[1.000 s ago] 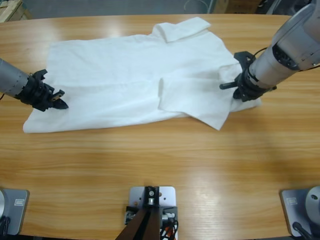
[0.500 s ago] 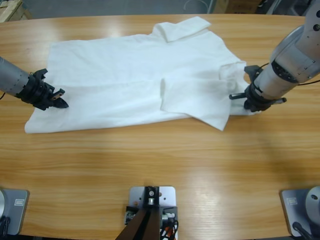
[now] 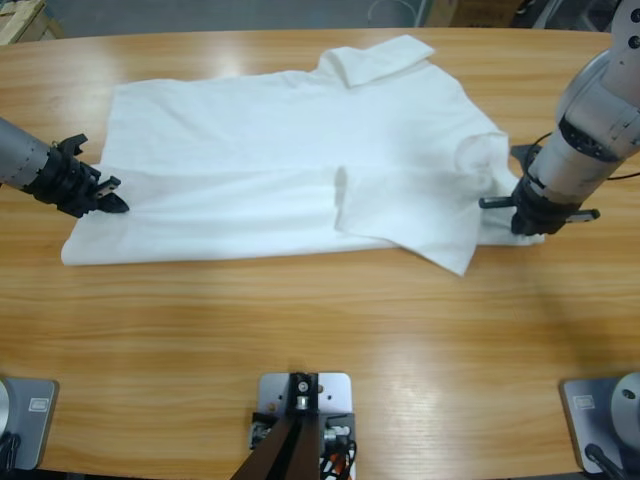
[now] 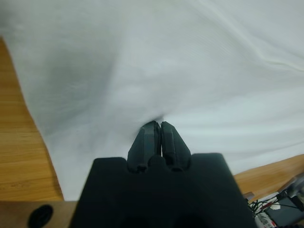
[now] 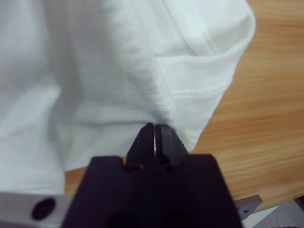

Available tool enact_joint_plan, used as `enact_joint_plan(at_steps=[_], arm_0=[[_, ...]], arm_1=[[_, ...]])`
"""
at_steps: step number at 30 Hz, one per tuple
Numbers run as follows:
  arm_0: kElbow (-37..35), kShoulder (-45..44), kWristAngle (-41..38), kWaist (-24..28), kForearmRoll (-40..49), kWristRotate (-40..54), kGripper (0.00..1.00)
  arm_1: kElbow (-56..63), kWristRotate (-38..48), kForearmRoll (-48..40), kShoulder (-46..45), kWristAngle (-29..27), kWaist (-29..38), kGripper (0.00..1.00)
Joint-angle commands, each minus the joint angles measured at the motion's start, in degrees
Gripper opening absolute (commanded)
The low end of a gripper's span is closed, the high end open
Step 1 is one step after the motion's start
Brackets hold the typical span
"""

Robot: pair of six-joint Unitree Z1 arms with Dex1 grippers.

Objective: Fold clothes

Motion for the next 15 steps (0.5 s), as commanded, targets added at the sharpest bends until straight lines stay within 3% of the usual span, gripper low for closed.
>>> enact_joint_plan(at_steps=[1,6,9,15], arm_0=[[0.6,-6.6,-1.8,0.5,1.0,0.6,0.000],[2.5,-14.7,-3.0,-6.1,2.2,-1.7,0.000],[4.2,-14.6,-2.8,-11.4,1.8,-3.4,0.000],[7.6,-10.0,-1.7,-12.0,-0.7,-3.6,0.000]], arm_1=[[0.8,-0.7,0.9,-9.4,-3.9,0.0,0.000],[-3.7,-2.1,3.1,-13.5,-4.8,4.5,0.000],[-5.3,-2.2,2.2,-11.8,-3.8,8.5,0.000],[-11.6,-6.1,-3.9,-5.7,4.2,11.6,0.000]])
